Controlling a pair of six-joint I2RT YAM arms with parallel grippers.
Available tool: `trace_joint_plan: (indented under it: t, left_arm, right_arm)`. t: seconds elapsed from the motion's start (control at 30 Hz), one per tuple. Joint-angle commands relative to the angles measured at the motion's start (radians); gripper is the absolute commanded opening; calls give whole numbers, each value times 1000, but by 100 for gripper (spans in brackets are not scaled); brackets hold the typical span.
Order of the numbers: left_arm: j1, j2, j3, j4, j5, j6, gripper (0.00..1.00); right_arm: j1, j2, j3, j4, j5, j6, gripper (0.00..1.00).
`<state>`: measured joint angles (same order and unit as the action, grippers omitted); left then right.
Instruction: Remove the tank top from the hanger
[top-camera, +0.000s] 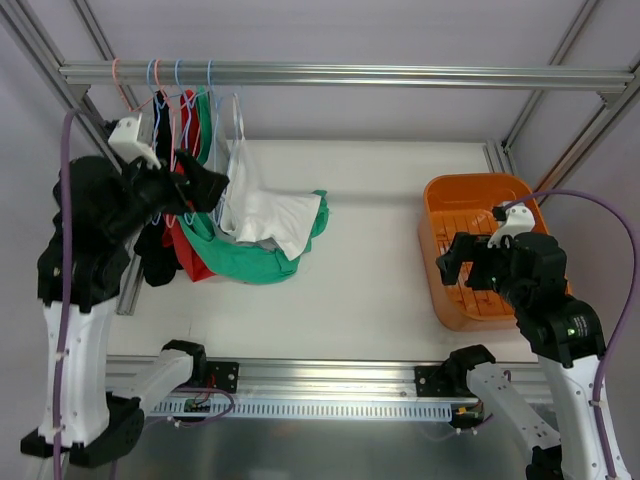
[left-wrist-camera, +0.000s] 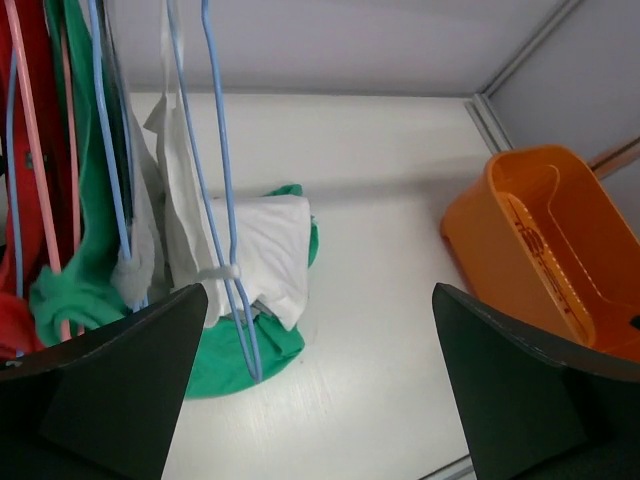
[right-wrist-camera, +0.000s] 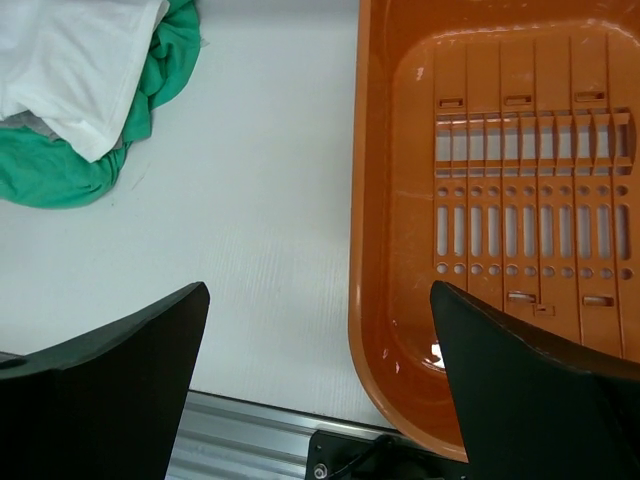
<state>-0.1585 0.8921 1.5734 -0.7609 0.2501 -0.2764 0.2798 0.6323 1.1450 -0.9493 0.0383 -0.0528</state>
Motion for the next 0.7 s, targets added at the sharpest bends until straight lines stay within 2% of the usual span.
trace_joint_plan:
  t: [0.0, 0.07, 0.13, 0.2, 0.27, 0.37, 0.47, 0.5, 0.57, 0.6, 0.67]
  left_arm:
    - [-21, 125, 111, 0, -76, 40, 99]
    - [-26, 214, 187, 0, -101, 66, 97]
    - [-47, 290, 241, 0, -149, 101, 91]
    - [-49, 349, 269, 0, -228, 130, 89]
    - [-49, 378, 280, 0, -288, 143, 82]
    - [-49, 424, 290, 2, -308, 158, 76]
    - [-49, 455, 300, 2, -299, 158, 58]
    - [-50, 462, 300, 2, -289, 157, 42]
    - [-55, 465, 301, 3, -281, 155, 40]
    - [-58, 469, 304, 2, -282, 158, 32]
    - [-62, 470, 306, 3, -285, 158, 31]
  right_arm:
    - [-2, 6, -8, 44, -81, 11, 99]
    - [-2, 4, -11, 46, -92, 11, 99]
    - [-2, 0, -13, 46, -103, 11, 100]
    - [-2, -9, -16, 47, -110, 11, 99]
    - [-2, -16, -27, 53, -120, 10, 99]
    - [-2, -28, -50, 69, -143, 13, 99]
    - [-2, -33, -68, 81, -152, 16, 99]
    - [-2, -33, -71, 81, -150, 16, 99]
    - [-1, -33, -74, 84, -152, 16, 99]
    - [-2, -31, -77, 86, -153, 16, 99]
    - [-4, -29, -80, 90, -156, 18, 100]
